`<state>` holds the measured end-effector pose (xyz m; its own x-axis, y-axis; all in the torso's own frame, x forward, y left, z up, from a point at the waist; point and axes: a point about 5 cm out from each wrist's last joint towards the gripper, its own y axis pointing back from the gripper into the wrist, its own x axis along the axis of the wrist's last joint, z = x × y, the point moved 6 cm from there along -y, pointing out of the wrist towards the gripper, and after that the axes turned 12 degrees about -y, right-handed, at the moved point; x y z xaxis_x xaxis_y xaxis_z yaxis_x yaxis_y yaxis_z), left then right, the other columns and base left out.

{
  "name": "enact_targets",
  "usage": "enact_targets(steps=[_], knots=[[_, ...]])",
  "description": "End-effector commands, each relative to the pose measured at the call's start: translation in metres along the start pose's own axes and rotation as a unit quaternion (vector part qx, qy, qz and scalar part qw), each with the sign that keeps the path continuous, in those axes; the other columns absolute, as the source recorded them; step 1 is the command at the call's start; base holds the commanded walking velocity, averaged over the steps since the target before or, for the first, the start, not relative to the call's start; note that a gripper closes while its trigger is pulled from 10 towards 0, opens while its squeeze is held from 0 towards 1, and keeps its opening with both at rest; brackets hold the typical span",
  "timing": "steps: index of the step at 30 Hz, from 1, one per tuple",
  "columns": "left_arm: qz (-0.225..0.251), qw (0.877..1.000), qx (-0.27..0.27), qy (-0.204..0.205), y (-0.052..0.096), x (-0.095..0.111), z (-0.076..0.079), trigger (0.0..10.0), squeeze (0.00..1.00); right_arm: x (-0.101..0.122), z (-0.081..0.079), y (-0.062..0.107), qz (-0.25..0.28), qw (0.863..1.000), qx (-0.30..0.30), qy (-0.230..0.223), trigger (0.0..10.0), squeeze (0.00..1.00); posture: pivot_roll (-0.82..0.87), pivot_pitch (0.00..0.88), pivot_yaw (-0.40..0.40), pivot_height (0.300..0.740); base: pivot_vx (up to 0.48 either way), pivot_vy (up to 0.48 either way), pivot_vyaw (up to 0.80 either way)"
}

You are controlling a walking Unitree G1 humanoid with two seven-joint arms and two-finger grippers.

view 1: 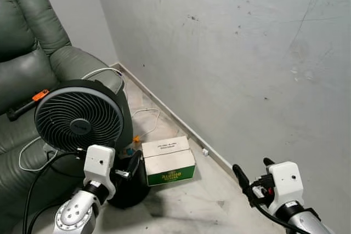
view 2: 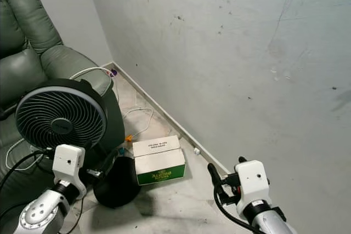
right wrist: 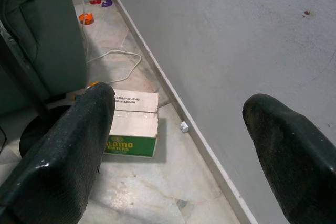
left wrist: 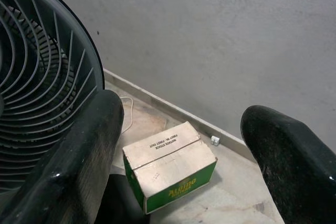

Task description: Hang keys on a hook

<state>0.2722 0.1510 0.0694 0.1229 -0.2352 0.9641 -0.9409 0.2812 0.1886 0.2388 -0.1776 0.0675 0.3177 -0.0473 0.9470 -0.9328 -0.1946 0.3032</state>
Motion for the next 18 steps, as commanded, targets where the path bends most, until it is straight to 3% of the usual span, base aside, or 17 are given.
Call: enact_targets(steps=[1, 18], knots=[[-0.004, 1.000, 0.010, -0.003, 0.0008, -0.0010, -0.0053, 10.0, 0.00, 0.0021, 0.0001, 0.0006, 0.002, 1.000, -0.001, -0.001, 10.0, 0.00, -0.03, 0.063, 0.046, 0.740, -0.255, 0.000, 0.00], [-0.007, 1.000, 0.012, 0.000, 0.0009, -0.0018, -0.0062, 10.0, 0.00, 0.0009, 0.0008, 0.0005, 0.000, 1.000, -0.002, -0.001, 10.0, 0.00, -0.03, 0.066, 0.046, 0.740, -0.255, 0.000, 0.00]])
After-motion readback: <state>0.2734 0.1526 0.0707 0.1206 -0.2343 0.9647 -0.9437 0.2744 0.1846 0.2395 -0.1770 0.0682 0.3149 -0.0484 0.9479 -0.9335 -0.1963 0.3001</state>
